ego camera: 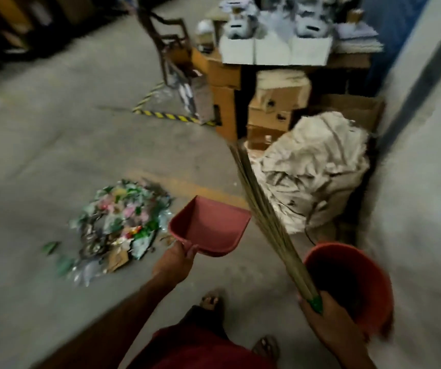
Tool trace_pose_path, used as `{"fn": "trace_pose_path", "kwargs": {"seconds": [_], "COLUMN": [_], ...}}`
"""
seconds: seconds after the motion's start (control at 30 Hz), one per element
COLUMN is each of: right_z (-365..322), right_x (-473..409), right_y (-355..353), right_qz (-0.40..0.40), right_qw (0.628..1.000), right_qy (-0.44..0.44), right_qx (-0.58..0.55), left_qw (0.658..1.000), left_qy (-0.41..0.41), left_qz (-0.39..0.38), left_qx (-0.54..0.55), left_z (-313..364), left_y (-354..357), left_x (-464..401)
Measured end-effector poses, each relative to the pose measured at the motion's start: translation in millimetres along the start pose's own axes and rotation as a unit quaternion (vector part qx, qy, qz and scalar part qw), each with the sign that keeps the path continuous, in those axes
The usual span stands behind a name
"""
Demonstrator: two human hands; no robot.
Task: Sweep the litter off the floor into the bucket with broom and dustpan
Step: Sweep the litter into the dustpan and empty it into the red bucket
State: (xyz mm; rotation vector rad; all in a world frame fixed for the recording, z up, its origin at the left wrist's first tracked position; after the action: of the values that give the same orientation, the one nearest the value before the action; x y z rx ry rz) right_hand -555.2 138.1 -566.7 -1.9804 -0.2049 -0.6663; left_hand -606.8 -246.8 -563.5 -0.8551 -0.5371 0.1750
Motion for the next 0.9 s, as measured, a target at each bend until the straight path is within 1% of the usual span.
{"fn": "trace_pose_path", "kwargs": {"seconds": [0.2, 0.33, 0.47, 0.53, 0.63, 0.7, 0.83, 0.9], "right_z": [-73, -101, -132, -142, -161, -183, -215, -229], "right_x": [-3, 5, 15, 14, 15, 28, 36, 39], "right_y": [36, 69, 96, 117, 148, 159, 182, 192], "right_qz": [-0.05, -0.076, -0.094, -0.094, -0.072, -0.078, -0.042, -0.038], "right_qw": [0.993, 0.99, 0.985, 0.985, 0.983, 0.983, 0.985, 0.984], "right_qy": [-0.097, -0.113, -0.13, -0.126, -0.144, -0.133, -0.122, -0.118], "right_qx": [0.034, 0.048, 0.063, 0.073, 0.091, 0.104, 0.117, 0.131], "left_qw": [0.994, 0.987, 0.984, 0.978, 0.971, 0.966, 0.96, 0.954], "left_qy": [-0.077, -0.121, -0.148, -0.174, -0.199, -0.21, -0.232, -0.246], "left_qz": [0.049, 0.086, 0.089, 0.097, 0.104, 0.111, 0.112, 0.111], "left_qx": [0.055, 0.053, 0.041, 0.061, 0.085, 0.098, 0.114, 0.128], "left_z": [-64, -109, -166, -201, -251, -281, -332, -356], "left_y": [-50, -78, -101, -109, -118, -123, -130, -135], "left_x": [35, 61, 82, 94, 110, 117, 123, 121]}}
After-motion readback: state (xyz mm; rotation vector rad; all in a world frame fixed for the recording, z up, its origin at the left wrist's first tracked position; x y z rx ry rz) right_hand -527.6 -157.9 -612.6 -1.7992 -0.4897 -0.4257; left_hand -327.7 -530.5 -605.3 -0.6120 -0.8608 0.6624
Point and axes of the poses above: each hand's wrist, its own x-axis away from the middle knuckle, its own y-axis out of the palm, z = x × y, the point moved 5 cm from there along -x, towards the middle knuckle, and after that the axes turned 11 degrees about x, right-handed, at the moved point
